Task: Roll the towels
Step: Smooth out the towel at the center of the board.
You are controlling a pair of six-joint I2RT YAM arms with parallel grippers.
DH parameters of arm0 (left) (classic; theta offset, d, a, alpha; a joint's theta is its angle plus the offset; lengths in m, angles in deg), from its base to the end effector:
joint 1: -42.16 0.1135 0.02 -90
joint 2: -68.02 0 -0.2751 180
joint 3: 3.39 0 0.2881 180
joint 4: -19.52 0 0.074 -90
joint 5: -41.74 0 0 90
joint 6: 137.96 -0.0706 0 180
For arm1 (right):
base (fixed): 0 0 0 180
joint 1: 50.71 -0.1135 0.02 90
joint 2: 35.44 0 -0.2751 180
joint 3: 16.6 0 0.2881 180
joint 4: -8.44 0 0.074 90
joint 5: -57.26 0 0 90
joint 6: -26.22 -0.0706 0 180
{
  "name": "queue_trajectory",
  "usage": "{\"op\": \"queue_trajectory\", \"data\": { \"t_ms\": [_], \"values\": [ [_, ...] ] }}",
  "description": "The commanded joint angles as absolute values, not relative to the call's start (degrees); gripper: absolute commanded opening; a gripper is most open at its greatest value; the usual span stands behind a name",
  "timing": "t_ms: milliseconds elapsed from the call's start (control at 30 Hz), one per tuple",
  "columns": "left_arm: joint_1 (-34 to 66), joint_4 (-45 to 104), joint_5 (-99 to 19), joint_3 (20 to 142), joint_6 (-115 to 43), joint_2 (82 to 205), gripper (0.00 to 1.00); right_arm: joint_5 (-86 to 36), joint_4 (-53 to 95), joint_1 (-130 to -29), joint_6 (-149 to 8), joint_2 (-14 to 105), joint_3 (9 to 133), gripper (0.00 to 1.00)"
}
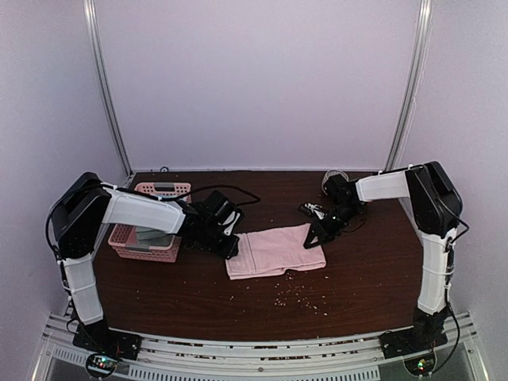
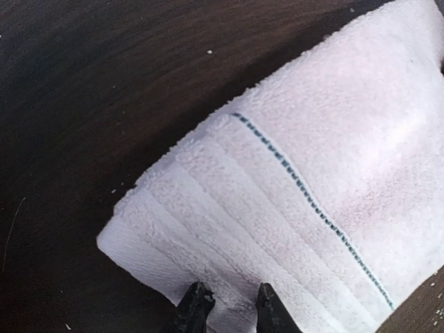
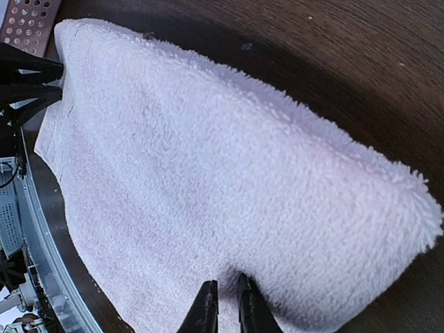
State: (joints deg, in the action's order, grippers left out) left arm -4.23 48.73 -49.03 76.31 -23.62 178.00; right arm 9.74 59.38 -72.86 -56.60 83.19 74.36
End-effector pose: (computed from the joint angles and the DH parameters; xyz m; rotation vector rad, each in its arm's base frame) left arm 0.3016 -0.3152 0.1022 0.5059 2.6222 -0.4069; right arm 0.3820 0.2070 0.0976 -0.8236 2.7134 1.1288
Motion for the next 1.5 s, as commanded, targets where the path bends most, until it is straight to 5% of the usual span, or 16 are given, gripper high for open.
{"op": "queue_trajectory", "data": {
  "t_ms": [0, 467, 1133, 1467],
  "values": [
    [-3.16, 52.00, -53.74, 77.70, -25.15, 179.53, 0.26, 1.70, 58.27, -71.69, -55.82, 80.36, 69.58, 0.12],
    [-3.04, 49.52, -44.60, 88.49, -30.07, 177.65, 0.26, 8.24, 64.13, -71.38, -50.09, 74.61, 76.33, 0.17],
    [-1.22, 59.67, -61.00, 97.80, -31.81, 193.69, 0.14, -5.41, 60.69, -67.03, -53.75, 83.03, 74.43, 0.11],
    [-2.96, 52.56, -50.94, 92.97, -33.36, 182.21, 0.17, 6.56, 63.27, -66.92, -47.37, 69.30, 70.30, 0.17]
  ]
}}
